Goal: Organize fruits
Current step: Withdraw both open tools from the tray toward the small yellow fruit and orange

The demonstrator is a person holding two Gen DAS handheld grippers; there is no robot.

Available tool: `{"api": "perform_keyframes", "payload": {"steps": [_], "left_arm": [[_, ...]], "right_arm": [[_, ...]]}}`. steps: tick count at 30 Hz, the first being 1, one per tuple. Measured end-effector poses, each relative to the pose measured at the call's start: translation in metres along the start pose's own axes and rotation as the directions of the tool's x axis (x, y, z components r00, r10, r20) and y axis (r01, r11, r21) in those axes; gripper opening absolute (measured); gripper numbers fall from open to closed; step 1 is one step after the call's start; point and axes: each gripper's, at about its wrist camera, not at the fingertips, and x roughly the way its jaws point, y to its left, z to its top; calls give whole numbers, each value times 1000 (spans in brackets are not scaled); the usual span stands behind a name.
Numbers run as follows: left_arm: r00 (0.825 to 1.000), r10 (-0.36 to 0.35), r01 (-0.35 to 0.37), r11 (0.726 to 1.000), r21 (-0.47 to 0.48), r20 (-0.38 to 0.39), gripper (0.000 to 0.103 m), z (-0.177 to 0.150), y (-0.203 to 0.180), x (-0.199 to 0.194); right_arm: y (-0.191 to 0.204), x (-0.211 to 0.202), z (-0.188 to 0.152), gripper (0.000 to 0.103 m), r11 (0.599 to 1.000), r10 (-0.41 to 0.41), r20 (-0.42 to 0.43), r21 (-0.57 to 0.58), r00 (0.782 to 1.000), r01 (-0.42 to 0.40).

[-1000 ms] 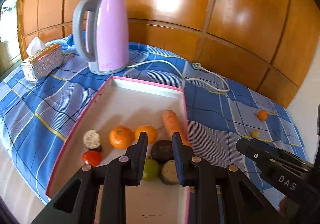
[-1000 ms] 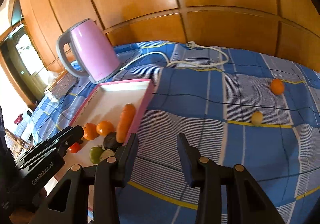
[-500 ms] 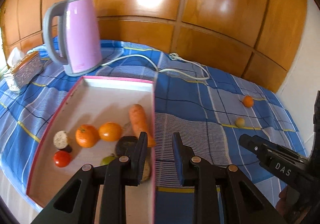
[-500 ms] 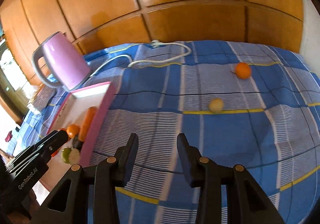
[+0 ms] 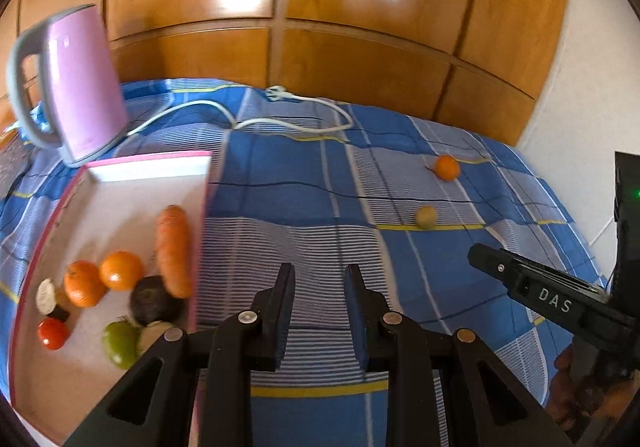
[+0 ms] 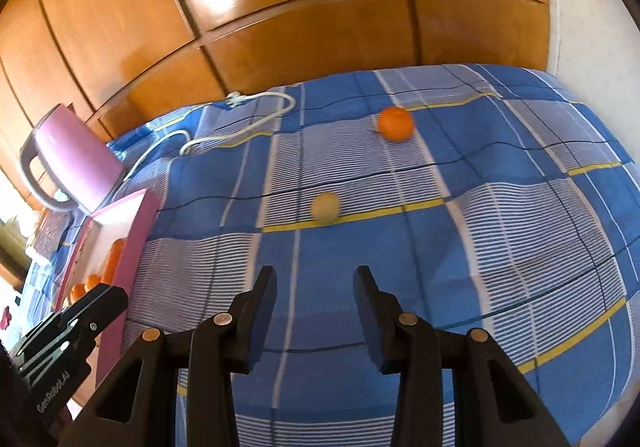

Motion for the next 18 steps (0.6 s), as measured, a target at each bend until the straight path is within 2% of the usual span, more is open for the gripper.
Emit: {"api": "perform_keyframes", "payload": {"steps": [6, 18], "left_arm": [[999, -32, 32, 998, 45, -17, 26, 1, -22, 14], [996, -76, 80, 994, 79, -57, 26, 12, -50, 44]], "right_arm": [[-14, 4, 0, 40, 1000, -18, -6, 26, 1000, 18], [-36, 11, 8, 40, 997, -47, -7, 53, 999, 48]]}}
